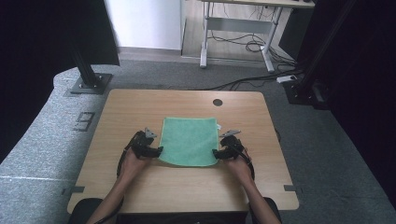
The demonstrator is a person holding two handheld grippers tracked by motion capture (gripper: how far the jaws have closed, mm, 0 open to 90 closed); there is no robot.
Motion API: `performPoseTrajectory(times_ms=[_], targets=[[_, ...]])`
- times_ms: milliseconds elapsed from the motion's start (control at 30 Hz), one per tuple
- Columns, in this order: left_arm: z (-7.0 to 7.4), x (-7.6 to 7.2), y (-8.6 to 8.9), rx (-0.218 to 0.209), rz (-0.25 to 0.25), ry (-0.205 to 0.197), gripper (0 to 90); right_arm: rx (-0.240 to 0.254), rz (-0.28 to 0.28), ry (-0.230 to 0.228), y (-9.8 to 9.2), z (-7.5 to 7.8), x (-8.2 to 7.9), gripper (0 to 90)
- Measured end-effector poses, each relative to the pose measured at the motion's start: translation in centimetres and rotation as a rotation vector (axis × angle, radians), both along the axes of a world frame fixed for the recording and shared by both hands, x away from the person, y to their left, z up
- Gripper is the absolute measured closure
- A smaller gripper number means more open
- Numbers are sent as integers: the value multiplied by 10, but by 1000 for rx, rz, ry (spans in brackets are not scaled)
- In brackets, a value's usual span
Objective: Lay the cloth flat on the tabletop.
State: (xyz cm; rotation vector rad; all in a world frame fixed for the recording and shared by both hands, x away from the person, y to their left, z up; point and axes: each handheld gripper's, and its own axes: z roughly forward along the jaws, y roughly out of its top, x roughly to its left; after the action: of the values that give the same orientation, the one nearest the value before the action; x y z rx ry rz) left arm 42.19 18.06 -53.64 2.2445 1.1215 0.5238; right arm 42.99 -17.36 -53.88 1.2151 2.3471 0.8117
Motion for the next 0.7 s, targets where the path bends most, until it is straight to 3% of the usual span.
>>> performPoseTrajectory(times_ms=[400,567,700], targets=[[-2,0,2,-23,7,-10,266,38,3,14,-4,-2,1,237],[0,-3,1,-28,-18,-18,228,39,20,16,-4,-1,0,237],[9,-7,1,-60,-44,-29,208,45,31,22,-6,2,-2,218]])
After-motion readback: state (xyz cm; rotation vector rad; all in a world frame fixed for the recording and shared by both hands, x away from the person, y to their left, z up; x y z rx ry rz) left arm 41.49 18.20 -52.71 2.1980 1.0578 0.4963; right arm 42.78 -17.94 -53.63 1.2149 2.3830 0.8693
